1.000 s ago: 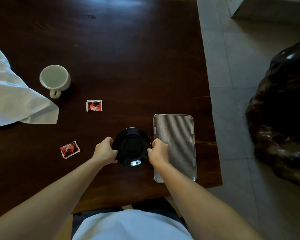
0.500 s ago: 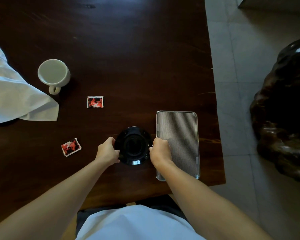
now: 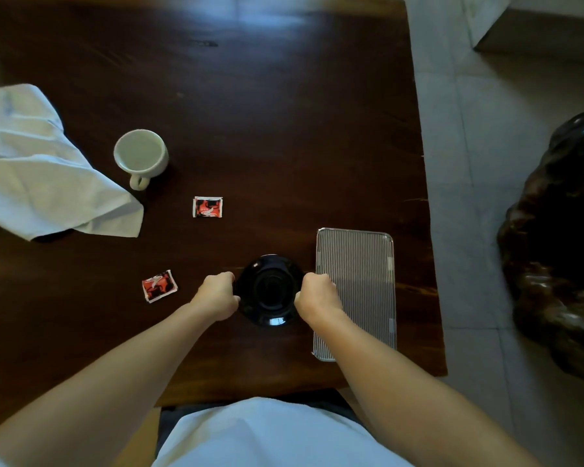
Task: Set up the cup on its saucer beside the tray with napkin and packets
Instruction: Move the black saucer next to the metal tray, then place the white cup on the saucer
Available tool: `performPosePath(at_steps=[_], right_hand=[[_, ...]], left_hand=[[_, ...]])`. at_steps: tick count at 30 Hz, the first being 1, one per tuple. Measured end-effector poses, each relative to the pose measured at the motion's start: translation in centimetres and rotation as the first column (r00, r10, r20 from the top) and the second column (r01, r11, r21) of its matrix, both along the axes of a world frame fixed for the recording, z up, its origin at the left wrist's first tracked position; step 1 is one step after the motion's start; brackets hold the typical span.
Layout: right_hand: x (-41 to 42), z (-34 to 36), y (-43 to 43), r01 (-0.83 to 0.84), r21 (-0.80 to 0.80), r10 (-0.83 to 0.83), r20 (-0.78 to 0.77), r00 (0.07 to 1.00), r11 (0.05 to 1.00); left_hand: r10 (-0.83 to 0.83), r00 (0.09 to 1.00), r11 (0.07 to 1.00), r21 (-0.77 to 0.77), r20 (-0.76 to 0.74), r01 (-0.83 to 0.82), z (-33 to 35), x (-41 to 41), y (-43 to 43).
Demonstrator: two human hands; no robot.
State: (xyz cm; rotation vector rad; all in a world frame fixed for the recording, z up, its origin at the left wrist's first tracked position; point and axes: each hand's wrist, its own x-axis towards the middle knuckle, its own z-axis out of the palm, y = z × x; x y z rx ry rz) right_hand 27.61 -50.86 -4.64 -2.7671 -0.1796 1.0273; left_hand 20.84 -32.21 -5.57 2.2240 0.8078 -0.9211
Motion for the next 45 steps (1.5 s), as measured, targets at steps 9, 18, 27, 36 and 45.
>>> performPosePath(at_steps=[9,18,27,36,45], right_hand=[[4.3,3.8,5.9,-0.160,0.185,0.153,0.050,0.987,0.970],[7.8,8.3,18.1,-0.314,0.311,0.296,0.106,0.949,0.897],[9.8,6.6,27.5,-0.256,0.371,0.256,0.050,0.965,0.893],[10.7,0.7,33.3,-0.080,0.320,0.102,-0.054,0.993,0.944],[10.8,-1.8,35.7,0.159,0.444,-0.096,-0.160,0.982,0.882]], left_hand=[[0.086,0.978,0.988,0.113,0.191,-0.109,6.2,1.1,6.2],[0.221,0.890,0.942,0.150,0.399,-0.301,9.5,2.3,15.9],[0.273,0.868,0.917,0.162,0.415,-0.365,7.7,5.3,24.0],[0.254,0.880,0.949,0.072,0.402,-0.307,3.2,9.0,29.9],[0.281,0.875,0.960,-0.115,0.394,-0.256,-0.4,11.4,31.1]])
